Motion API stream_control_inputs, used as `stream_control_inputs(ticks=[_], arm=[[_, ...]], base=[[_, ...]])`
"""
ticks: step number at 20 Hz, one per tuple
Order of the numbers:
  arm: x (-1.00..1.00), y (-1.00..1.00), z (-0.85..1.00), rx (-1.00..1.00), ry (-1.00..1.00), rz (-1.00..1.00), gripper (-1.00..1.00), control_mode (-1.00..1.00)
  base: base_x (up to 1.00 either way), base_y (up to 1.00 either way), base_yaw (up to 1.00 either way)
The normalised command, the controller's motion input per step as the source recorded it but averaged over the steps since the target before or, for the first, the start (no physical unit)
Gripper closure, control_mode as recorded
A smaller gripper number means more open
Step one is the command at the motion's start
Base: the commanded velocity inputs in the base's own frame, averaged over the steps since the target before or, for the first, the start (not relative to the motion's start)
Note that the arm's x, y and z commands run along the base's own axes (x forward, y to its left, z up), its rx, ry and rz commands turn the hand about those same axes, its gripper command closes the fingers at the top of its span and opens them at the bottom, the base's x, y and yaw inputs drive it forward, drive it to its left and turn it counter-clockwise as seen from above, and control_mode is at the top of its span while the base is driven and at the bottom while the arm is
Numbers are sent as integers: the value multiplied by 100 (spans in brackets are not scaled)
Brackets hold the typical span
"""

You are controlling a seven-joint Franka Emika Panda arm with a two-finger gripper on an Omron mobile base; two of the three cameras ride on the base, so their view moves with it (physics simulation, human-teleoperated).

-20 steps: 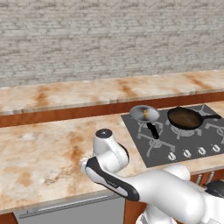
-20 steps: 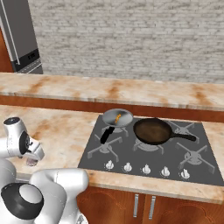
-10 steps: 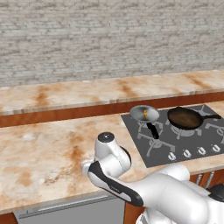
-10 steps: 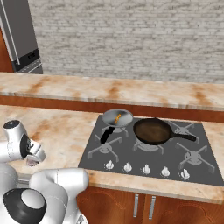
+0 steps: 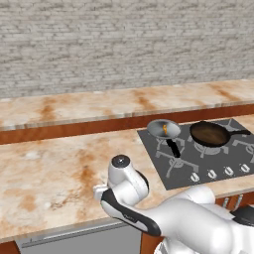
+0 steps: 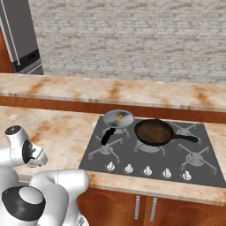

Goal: Place both pans onto different burners. Then place the garlic and the shrimp on different pans.

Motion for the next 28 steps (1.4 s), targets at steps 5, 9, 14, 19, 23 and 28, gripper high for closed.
stream_control_inputs(ticks=[5, 9, 14, 19, 23, 28], arm=[[9, 7, -24, -3, 0, 0, 100, -100], [2, -2, 3, 0, 0, 0, 100, -100], [-13, -21, 76, 2, -2, 0, 100, -100], [-21, -13, 86, 0, 0, 0, 100, -100], [-36, -19, 83, 0, 4, 0, 100, -100], [-28, -7, 67, 0, 10, 0, 100, -100]], base=[[0, 0, 0], [0, 0, 0], [0, 0, 0], [0, 0, 0], [0, 0, 0], [0, 0, 0]])
